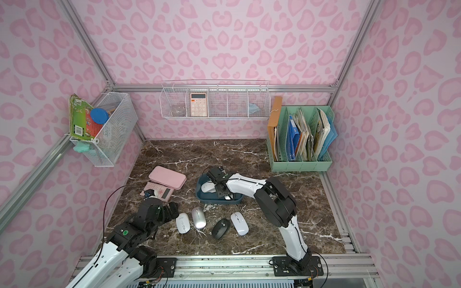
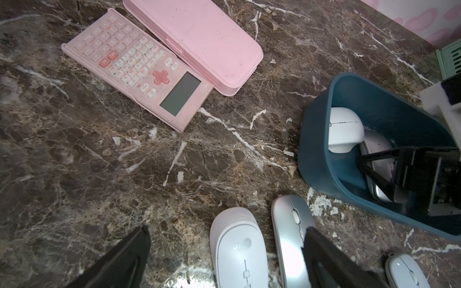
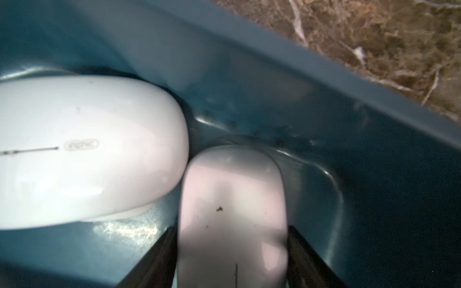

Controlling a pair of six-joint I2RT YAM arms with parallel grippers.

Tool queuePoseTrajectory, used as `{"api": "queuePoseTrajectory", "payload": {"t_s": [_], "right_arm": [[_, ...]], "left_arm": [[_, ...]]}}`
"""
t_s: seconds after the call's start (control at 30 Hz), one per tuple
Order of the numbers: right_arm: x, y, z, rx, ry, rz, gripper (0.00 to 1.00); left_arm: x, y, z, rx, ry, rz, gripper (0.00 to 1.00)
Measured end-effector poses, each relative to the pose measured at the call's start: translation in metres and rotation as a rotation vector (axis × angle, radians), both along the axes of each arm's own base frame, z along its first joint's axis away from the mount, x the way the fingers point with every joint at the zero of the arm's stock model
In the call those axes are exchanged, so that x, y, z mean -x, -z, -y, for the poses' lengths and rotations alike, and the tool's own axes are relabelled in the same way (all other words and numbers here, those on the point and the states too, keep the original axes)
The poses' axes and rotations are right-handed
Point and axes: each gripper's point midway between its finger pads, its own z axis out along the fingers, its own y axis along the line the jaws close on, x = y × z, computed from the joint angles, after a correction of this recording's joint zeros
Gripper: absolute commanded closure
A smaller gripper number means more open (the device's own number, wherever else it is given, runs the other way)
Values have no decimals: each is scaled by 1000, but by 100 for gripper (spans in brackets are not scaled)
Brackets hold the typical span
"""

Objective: Take out the mouse from the storage box
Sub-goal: Pick up the mouse from the storage box.

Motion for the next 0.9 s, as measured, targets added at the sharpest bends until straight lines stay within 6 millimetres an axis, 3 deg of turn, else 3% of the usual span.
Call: {"api": "queuePoseTrajectory", "payload": {"t_s": [0.23, 0.57, 0.73, 0.9], "right_arm": [[2, -21, -2, -24, -9, 30, 38], [8, -81, -5, -100, -42, 119, 39], [17, -107, 18, -129, -25, 161, 39], [31, -108, 57, -117, 11, 159, 40]], "left_arm": [[0, 0, 0, 0, -1, -1, 1], [0, 2, 1, -2, 2, -9, 1], [-1, 1, 2, 5, 5, -3, 1], [-2, 0, 3, 10, 8, 4, 1]]}}
